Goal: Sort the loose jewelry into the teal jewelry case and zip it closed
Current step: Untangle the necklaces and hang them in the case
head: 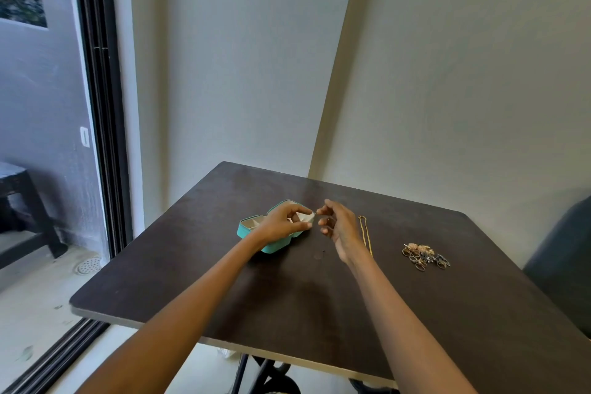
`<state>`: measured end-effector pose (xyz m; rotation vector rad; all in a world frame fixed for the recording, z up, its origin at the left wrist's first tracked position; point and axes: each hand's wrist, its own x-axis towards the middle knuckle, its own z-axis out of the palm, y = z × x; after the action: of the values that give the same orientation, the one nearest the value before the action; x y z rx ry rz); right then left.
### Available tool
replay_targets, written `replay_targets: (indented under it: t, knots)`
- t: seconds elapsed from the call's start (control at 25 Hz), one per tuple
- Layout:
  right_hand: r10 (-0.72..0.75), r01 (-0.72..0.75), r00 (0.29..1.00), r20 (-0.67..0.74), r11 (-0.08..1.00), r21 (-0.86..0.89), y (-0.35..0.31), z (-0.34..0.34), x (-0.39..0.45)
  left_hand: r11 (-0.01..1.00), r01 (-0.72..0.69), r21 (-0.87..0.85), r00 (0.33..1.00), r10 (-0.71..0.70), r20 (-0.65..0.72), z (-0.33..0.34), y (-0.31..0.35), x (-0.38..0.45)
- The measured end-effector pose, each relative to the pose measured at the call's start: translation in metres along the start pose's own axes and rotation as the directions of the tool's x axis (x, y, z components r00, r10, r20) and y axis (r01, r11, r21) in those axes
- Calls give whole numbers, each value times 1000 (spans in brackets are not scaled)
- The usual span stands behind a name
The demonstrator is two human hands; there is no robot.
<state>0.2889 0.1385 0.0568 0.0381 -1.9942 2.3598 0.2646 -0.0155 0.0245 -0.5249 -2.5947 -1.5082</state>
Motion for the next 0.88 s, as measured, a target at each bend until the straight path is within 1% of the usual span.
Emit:
replay_targets:
  t: [0.16, 0.24, 0.32, 0.36, 0.44, 0.52, 0.72, 0.88]
  knots:
    - [-3, 7, 998, 58, 998, -66, 2, -1, 0, 996, -31, 81, 1000, 31, 1, 5, 9, 3]
    - [-7, 11, 1000, 28, 994, -113, 2, -4, 1, 996, -18, 93, 998, 23, -57, 6, 12, 2]
    - [-5, 1, 1000, -22, 986, -166, 3, -9, 3, 998, 14, 61, 994, -7, -111, 5, 11, 3]
    - [-4, -4, 999, -37, 978, -210, 4, -12, 3, 999, 26, 48, 992, -20, -123, 5, 10, 2]
    - [-9, -6, 999, -39, 935, -354, 10, -17, 6, 999, 40, 23, 990, -36, -137, 4, 10, 2]
    - [-25, 5, 999, -36, 887, -463, 18, -18, 8, 999, 44, -30, 988, -48, -149, 4, 11, 1]
    - [-66, 18, 994, -82, 872, -489, 33, -15, 13, 972, 53, -227, 981, -93, -170, 4, 15, 3]
    - [-53, -35, 990, -133, 810, -585, 44, -14, 17, 935, 54, -350, 978, -121, -172, 3, 22, 5]
